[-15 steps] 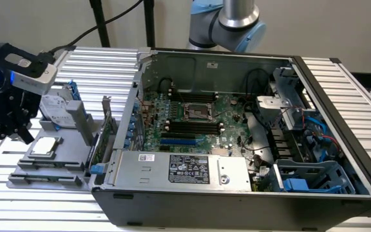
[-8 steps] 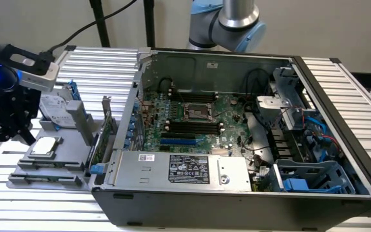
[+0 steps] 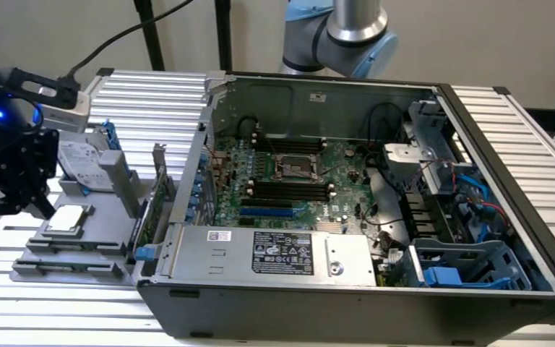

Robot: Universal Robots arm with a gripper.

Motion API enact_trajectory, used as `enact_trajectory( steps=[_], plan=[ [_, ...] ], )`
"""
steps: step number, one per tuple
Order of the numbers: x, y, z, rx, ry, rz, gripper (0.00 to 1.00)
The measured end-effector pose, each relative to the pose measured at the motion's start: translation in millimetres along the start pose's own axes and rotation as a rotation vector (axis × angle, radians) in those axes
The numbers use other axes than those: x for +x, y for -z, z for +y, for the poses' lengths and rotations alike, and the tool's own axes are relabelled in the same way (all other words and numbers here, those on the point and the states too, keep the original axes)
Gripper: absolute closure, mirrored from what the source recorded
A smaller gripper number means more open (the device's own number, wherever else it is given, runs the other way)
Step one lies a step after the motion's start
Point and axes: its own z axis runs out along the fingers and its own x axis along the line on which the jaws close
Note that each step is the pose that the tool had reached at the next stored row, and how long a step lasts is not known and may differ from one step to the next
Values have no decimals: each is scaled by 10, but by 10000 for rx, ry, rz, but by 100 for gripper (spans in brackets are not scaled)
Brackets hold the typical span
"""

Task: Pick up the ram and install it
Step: 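Pick up the ram and move it above insertion slot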

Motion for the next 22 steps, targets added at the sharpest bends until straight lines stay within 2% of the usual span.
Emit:
enact_trajectory(
  steps=[7,14,18,19,22],
  plan=[
    [-1,-32,0,-15,1149,27,89],
    [27,-85,33,-47,1258,62,89],
    [49,-106,47,-95,1316,70,89],
    [57,-113,47,-98,1328,71,88],
    [93,-144,60,-74,1363,67,70]
  ],
)
